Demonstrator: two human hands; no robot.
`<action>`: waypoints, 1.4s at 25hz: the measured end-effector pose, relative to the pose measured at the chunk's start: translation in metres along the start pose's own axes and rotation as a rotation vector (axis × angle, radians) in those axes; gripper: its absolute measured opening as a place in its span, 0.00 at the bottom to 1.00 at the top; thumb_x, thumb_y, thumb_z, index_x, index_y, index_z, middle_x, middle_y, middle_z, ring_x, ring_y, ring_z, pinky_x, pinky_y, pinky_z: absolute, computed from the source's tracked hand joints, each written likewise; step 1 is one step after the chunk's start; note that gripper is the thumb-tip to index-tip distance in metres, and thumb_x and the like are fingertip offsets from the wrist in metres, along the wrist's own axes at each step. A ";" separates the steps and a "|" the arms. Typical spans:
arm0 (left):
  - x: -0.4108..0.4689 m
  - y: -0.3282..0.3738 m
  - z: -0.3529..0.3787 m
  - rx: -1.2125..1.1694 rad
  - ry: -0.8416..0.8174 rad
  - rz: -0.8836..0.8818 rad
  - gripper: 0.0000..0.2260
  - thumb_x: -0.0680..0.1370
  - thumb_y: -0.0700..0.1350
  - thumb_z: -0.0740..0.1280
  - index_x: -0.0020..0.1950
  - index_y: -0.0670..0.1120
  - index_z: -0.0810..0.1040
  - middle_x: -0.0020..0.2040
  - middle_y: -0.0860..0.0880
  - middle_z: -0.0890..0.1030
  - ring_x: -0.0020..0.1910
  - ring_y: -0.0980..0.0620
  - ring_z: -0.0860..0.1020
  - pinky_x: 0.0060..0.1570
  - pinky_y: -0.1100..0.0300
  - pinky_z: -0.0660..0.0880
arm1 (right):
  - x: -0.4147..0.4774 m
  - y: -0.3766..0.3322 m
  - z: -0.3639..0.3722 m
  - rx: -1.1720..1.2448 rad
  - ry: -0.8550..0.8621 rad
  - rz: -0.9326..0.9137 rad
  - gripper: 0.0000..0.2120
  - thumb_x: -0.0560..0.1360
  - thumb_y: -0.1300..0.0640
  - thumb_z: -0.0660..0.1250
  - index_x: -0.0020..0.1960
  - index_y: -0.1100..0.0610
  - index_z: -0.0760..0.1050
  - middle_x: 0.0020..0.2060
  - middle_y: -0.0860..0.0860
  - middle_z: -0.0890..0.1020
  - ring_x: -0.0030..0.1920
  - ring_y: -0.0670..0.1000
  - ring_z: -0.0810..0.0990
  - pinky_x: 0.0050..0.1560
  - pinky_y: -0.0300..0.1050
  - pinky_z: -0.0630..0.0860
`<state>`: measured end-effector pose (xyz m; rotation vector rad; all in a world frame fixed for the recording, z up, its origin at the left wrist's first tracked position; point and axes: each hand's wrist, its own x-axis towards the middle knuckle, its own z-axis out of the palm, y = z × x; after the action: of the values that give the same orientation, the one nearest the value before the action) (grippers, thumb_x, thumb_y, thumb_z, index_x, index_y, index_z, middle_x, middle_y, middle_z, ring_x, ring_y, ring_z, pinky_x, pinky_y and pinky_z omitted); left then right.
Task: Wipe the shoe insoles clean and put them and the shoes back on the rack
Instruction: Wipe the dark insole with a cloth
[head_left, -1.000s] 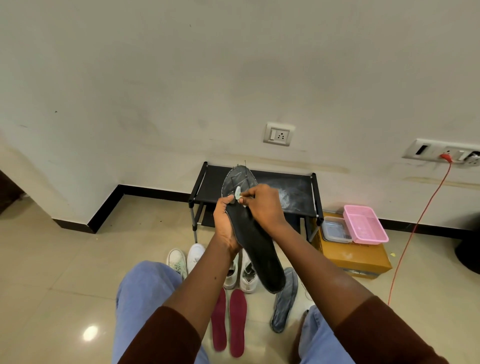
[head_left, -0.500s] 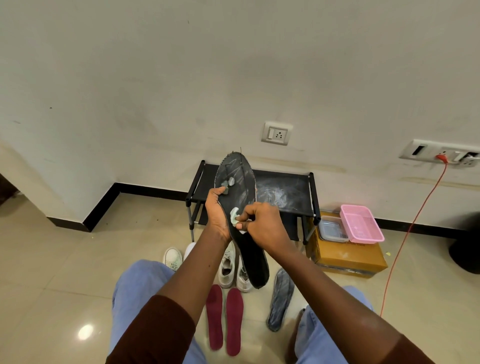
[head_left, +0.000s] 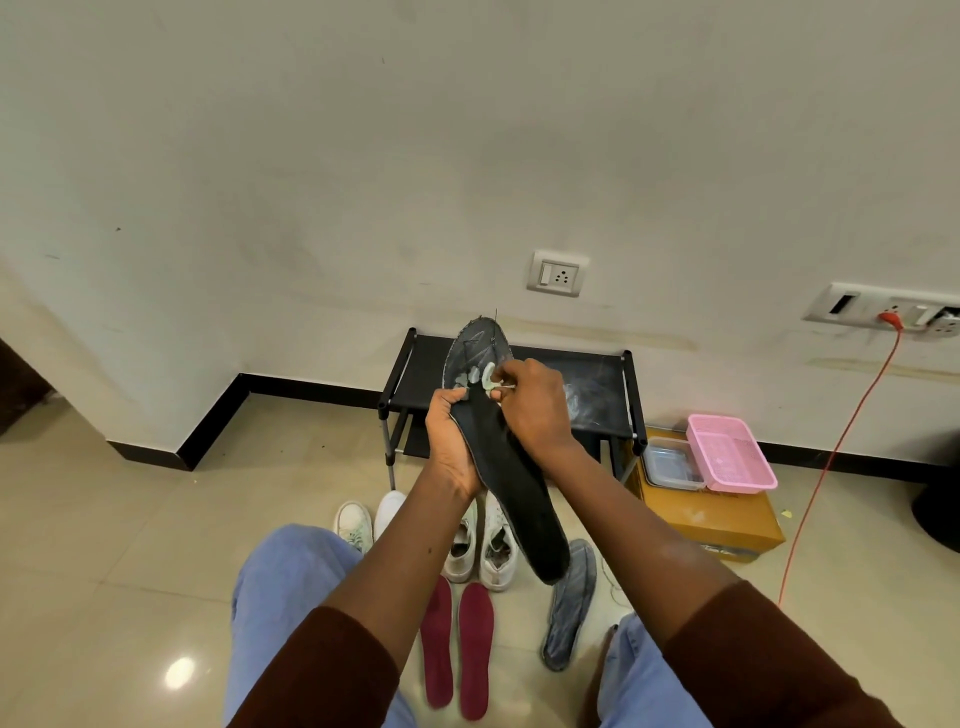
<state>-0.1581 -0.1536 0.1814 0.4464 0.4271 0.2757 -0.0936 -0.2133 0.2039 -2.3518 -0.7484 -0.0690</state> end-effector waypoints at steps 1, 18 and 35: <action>0.000 0.002 0.000 -0.016 0.002 -0.005 0.21 0.76 0.50 0.53 0.35 0.42 0.81 0.31 0.47 0.78 0.29 0.51 0.77 0.34 0.62 0.74 | -0.003 0.000 0.001 0.010 -0.008 -0.014 0.08 0.72 0.64 0.68 0.50 0.62 0.81 0.46 0.61 0.81 0.47 0.58 0.79 0.50 0.53 0.75; -0.007 -0.003 0.014 0.241 0.009 -0.130 0.08 0.71 0.41 0.56 0.37 0.42 0.74 0.29 0.49 0.75 0.27 0.53 0.72 0.32 0.63 0.69 | -0.024 0.012 -0.006 -0.062 0.070 -0.039 0.07 0.73 0.68 0.62 0.41 0.66 0.78 0.40 0.61 0.76 0.41 0.58 0.76 0.36 0.46 0.67; 0.009 -0.003 0.003 0.070 -0.001 0.013 0.24 0.68 0.45 0.54 0.59 0.36 0.74 0.55 0.37 0.79 0.55 0.40 0.76 0.61 0.49 0.69 | -0.073 0.020 0.007 0.119 0.087 -0.026 0.05 0.72 0.64 0.68 0.43 0.65 0.81 0.39 0.59 0.80 0.40 0.56 0.78 0.43 0.47 0.74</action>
<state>-0.1484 -0.1543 0.1800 0.5175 0.4342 0.2738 -0.1454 -0.2580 0.1701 -2.2117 -0.7206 -0.1337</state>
